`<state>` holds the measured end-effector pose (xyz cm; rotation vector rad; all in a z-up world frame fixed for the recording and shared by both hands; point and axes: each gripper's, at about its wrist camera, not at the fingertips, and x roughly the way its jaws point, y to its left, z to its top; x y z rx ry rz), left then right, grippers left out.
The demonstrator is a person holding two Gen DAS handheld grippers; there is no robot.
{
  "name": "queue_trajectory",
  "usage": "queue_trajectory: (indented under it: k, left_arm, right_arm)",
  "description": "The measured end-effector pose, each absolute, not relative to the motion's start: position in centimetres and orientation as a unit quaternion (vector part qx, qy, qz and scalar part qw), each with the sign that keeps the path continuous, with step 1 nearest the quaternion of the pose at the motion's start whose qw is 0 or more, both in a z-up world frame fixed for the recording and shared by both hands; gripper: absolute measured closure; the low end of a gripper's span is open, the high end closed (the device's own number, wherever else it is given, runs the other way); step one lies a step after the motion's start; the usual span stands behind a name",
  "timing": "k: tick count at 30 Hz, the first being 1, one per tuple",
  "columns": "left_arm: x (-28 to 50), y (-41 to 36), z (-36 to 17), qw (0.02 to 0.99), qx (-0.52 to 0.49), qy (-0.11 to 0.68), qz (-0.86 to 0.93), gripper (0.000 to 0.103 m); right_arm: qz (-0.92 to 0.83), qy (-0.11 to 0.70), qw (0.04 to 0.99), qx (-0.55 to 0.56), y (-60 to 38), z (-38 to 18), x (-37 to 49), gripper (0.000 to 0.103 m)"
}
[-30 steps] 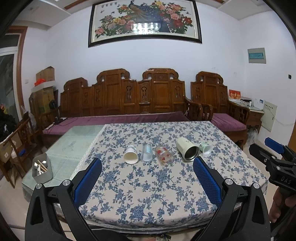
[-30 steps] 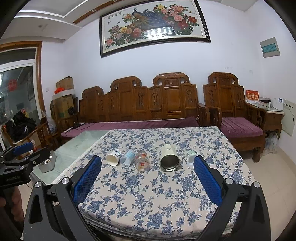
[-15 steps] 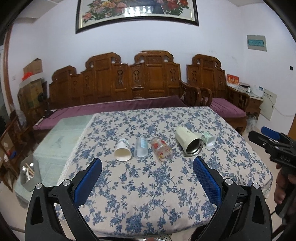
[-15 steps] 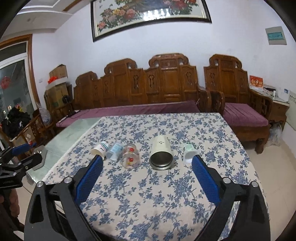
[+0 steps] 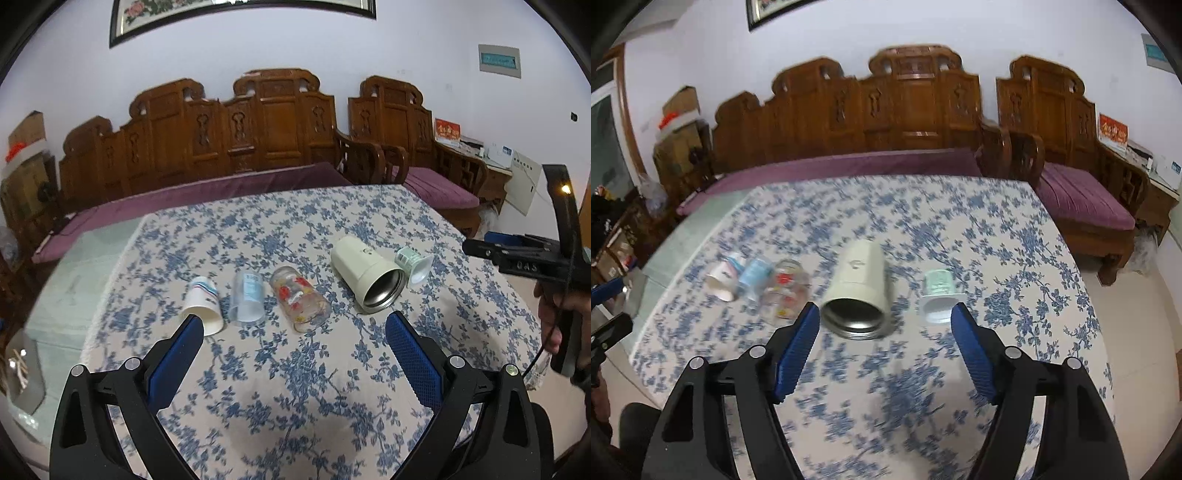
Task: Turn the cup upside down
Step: 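Move the right tool toward the small pale green cup and lower it, then close the right gripper around the pale green cup's body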
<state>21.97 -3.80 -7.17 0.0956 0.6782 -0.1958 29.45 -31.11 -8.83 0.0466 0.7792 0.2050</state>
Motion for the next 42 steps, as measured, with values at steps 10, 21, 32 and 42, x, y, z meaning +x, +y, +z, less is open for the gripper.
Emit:
queue_trajectory:
  k: [10,21,32,42]
  left_arm:
    - [27.1,-4.7,-12.2,0.920,0.044,0.373,-0.116,0.008]
    - [28.9,-4.7,-16.6,0.903,0.035,0.409,-0.129,0.008]
    - [28.4,-3.7,-16.0,0.905,0.028,0.404,-0.129,0.008]
    - [25.5,-2.7,-13.6,0.915,0.028,0.387,-0.114,0.008]
  right_arm:
    - [0.079,0.473,0.877,0.016,-33.2,-14.6,39.0,0.033]
    - [0.070,0.573,0.817,0.010,-33.5,-20.7,47.7,0.041]
    - [0.053,0.600,0.798,0.013,-33.4,-21.7,47.4,0.054]
    - [0.089,0.576,0.812,0.021,-32.3,-17.5,39.5,0.054]
